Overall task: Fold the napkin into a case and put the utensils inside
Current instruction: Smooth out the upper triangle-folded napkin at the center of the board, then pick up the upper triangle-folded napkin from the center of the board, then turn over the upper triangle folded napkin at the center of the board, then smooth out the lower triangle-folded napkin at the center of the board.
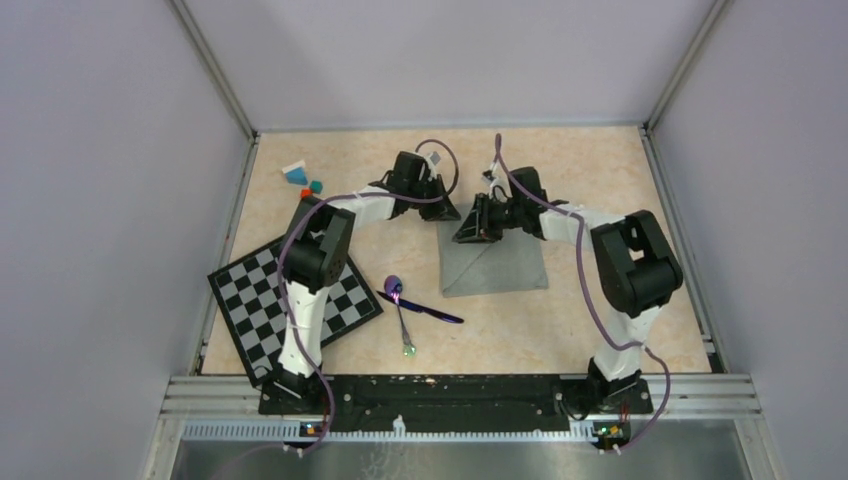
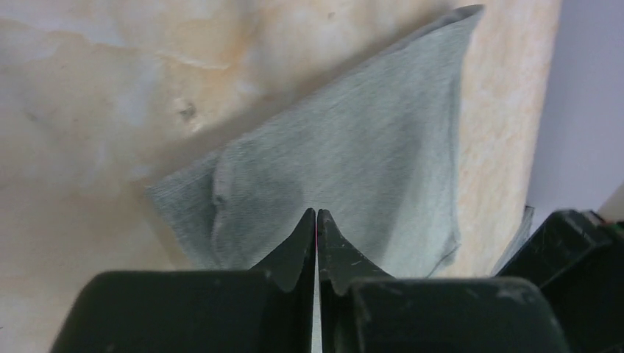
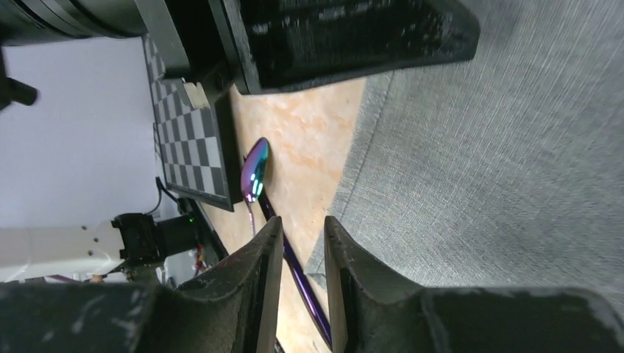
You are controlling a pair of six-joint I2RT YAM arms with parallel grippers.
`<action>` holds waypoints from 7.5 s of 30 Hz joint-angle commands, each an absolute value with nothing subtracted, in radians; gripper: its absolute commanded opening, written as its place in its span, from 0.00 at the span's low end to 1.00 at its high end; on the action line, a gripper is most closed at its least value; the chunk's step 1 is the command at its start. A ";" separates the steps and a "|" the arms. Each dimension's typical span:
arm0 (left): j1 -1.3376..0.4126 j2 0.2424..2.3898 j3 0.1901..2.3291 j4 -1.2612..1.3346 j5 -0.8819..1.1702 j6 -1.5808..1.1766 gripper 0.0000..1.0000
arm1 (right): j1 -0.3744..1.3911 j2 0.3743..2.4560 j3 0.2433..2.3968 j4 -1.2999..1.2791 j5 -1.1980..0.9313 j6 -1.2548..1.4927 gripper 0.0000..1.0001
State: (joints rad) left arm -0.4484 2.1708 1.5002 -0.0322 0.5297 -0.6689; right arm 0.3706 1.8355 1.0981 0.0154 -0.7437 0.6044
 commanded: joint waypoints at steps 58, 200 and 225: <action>-0.076 1.367 0.919 -0.157 0.627 -0.576 0.40 | 0.980 1.965 1.459 -0.705 0.283 0.498 0.22; -0.795 1.939 1.523 -0.311 0.281 -0.365 0.78 | -0.019 1.485 0.670 -0.008 -0.655 0.640 0.42; -0.934 2.141 1.639 -0.448 0.047 -0.320 0.36 | 0.112 1.663 0.525 0.248 -0.713 0.687 0.17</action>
State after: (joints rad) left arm -0.9169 2.1242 1.5875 -0.4450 0.0834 -0.3252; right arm 0.0914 1.6413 0.5419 0.2077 -0.7280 0.7002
